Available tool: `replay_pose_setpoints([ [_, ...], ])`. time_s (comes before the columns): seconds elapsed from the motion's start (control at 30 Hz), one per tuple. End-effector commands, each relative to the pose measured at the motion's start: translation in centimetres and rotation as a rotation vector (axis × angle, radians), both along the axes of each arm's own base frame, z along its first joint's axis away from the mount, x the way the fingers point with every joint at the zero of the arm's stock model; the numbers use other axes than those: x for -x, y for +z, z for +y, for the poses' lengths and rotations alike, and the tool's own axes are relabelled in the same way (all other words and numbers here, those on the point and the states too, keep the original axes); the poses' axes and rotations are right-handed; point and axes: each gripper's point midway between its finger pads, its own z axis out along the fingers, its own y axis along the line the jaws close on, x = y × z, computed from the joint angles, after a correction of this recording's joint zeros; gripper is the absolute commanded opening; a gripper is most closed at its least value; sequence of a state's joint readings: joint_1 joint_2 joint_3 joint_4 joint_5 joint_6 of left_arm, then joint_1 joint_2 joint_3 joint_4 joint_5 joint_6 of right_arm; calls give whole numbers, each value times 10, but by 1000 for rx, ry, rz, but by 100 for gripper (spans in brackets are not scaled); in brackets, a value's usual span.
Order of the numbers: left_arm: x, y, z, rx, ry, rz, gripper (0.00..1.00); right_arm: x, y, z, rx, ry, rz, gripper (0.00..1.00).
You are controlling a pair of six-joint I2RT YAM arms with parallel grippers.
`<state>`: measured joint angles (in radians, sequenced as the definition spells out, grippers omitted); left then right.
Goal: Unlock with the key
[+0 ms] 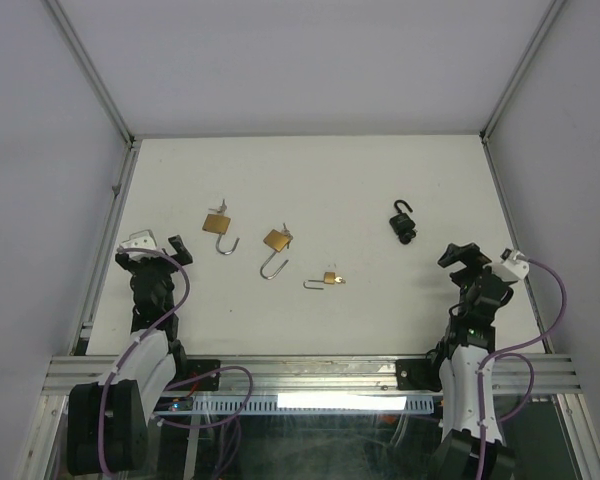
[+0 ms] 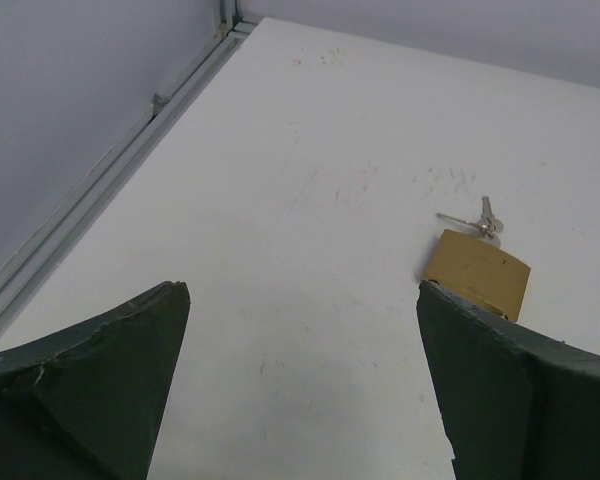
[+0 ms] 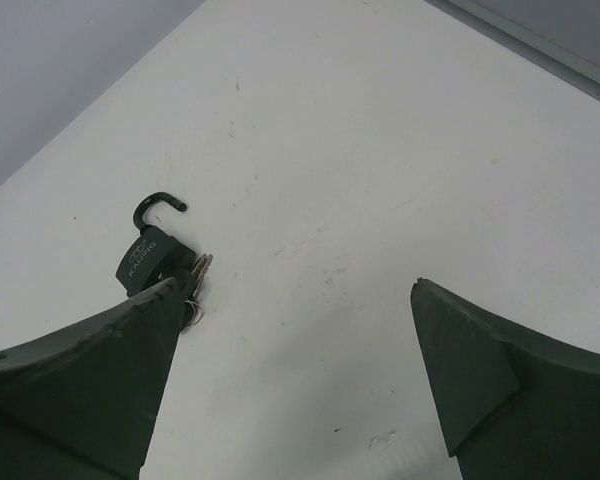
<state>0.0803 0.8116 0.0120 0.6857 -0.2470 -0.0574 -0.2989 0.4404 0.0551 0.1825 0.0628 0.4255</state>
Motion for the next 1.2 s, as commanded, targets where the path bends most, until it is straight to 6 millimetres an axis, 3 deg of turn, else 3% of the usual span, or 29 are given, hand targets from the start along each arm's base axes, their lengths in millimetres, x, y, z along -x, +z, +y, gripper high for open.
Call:
replay_pose_setpoints([
  [0.0,0,24,-2,-55,-29,-124,99,-8,27,-2,68,17,-123,99],
  [0.3,0,27,-2,-53,-24,-142,99,-13,22,4,63,54,-128,99],
  [0.7,-15,28,-39,3,-230,-161,99,-17,14,5,64,66,-133,99],
  [1.17,-28,28,-28,19,-171,-151,99,-15,3,4,62,61,-119,99],
])
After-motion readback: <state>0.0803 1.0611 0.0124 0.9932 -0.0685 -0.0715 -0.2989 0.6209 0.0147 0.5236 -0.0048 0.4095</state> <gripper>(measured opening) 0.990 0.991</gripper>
